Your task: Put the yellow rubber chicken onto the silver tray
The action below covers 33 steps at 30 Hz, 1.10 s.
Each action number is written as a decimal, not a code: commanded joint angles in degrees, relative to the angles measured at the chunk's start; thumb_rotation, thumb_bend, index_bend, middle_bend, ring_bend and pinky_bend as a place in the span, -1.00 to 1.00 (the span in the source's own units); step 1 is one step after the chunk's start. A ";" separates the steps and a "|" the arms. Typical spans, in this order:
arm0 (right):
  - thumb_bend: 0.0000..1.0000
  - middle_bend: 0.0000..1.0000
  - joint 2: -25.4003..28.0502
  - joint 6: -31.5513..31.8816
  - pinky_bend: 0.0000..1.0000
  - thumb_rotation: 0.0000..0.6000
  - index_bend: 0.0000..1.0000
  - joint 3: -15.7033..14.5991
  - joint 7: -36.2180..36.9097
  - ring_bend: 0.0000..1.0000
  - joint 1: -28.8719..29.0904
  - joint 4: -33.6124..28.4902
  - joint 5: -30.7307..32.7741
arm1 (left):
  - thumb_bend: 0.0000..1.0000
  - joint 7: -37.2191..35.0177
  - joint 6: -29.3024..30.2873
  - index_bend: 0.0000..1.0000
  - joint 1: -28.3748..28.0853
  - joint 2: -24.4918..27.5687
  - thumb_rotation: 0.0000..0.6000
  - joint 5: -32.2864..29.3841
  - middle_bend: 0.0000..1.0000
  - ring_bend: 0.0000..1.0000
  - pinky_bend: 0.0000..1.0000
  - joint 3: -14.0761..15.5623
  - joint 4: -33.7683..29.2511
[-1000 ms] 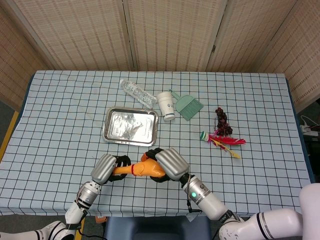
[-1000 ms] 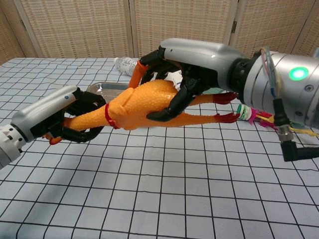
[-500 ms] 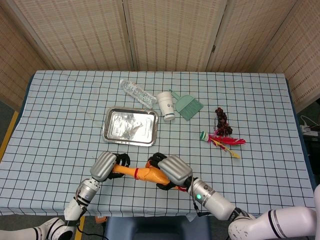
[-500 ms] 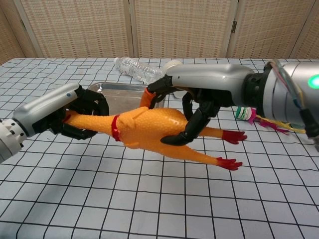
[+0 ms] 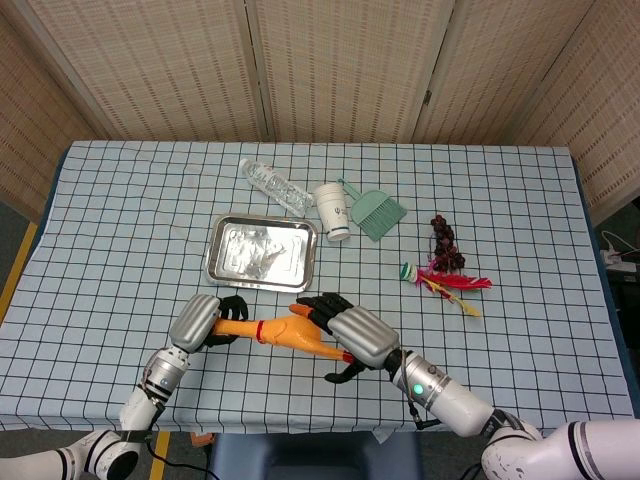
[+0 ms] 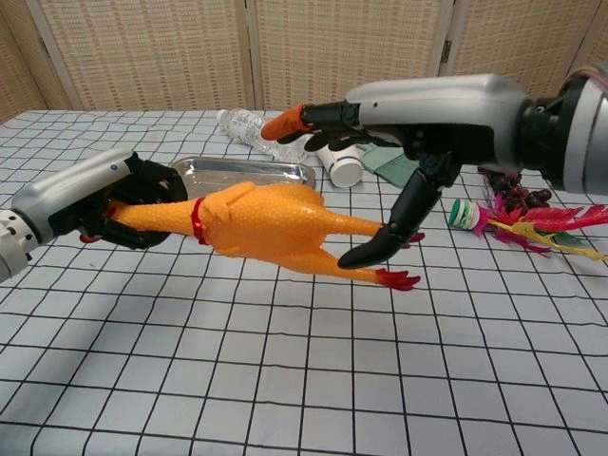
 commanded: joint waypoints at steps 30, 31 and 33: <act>-0.79 -1.00 11.76 10.99 -1.00 1.00 -1.00 -6.95 14.15 -1.00 -14.55 7.08 -22.18 | 0.51 -1.40 -23.37 0.79 -17.16 -10.32 1.00 -18.35 0.32 0.38 0.54 -13.10 33.83; -0.79 -1.00 11.73 10.91 -1.00 1.00 -1.00 -6.92 14.15 -1.00 -14.53 7.12 -22.13 | 0.50 -1.54 -23.48 0.79 -17.28 -10.50 1.00 -18.40 0.32 0.38 0.54 -13.16 34.24; -0.79 -1.00 11.57 10.64 -1.00 1.00 -1.00 -6.79 14.11 -1.00 -14.46 7.30 -21.94 | 0.47 -2.17 -23.96 0.79 -17.73 -11.23 1.00 -18.60 0.32 0.37 0.53 -13.39 35.84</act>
